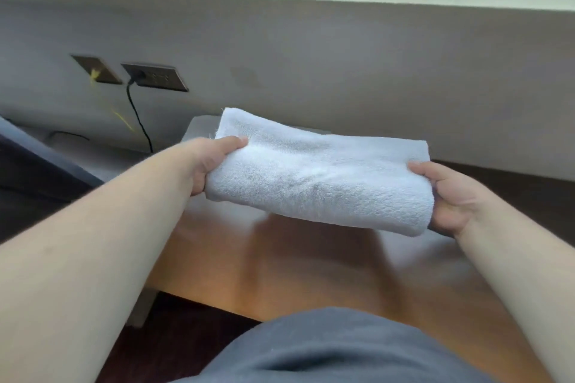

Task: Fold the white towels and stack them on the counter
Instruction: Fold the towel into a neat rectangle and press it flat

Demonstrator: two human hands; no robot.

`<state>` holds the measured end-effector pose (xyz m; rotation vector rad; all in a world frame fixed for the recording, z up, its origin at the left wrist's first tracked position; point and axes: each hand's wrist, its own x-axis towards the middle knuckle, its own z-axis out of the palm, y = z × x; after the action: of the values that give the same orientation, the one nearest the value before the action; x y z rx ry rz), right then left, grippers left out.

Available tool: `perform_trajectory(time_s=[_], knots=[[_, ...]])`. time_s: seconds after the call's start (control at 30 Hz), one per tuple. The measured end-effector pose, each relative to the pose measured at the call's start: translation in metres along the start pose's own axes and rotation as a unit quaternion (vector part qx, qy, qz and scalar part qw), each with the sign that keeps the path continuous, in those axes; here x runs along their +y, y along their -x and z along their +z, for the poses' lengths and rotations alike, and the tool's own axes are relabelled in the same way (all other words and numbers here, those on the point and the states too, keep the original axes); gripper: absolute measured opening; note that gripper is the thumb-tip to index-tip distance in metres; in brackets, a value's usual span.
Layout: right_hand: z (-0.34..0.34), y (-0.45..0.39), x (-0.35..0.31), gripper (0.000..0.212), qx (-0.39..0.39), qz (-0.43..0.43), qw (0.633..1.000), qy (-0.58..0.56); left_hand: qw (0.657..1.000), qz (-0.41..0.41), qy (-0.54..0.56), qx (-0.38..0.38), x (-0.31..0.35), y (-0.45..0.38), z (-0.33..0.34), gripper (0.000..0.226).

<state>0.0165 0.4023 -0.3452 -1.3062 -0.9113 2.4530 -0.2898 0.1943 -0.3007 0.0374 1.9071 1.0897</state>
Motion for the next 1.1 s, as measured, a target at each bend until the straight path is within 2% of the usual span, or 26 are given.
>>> perform_trajectory(time_s=[0.17, 0.27, 0.4, 0.6, 0.8, 0.97, 1.1], knots=[[0.076, -0.037, -0.014, 0.032, 0.03, -0.04, 0.999, 0.012, 1.0, -0.003, -0.015, 0.0, 0.042, -0.037, -0.058, 0.028], [0.115, -0.063, -0.015, 0.016, 0.05, -0.035, 0.998, 0.021, 0.999, 0.002, -0.032, 0.018, 0.058, -0.066, -0.09, 0.033], [0.156, -0.095, -0.01, 0.03, 0.067, -0.025, 0.997, -0.004, 0.999, -0.003, -0.032, 0.036, 0.063, -0.107, -0.123, 0.046], [0.161, -0.141, 0.016, 0.027, 0.13, -0.013, 0.991, 0.005, 0.999, 0.012, -0.007, 0.038, 0.039, -0.157, -0.131, 0.046], [0.145, -0.162, 0.034, 0.025, 0.189, -0.044, 0.981, 0.024, 1.0, -0.002, 0.007, -0.008, 0.021, -0.188, -0.122, 0.034], [0.143, -0.17, 0.034, 0.035, 0.195, -0.086, 0.977, 0.007, 1.0, 0.005, 0.005, -0.019, 0.02, -0.197, -0.124, 0.036], [0.138, -0.173, 0.023, 0.036, 0.181, -0.115, 0.975, -0.053, 0.996, 0.047, 0.054, -0.044, 0.032, -0.203, -0.129, 0.052]])
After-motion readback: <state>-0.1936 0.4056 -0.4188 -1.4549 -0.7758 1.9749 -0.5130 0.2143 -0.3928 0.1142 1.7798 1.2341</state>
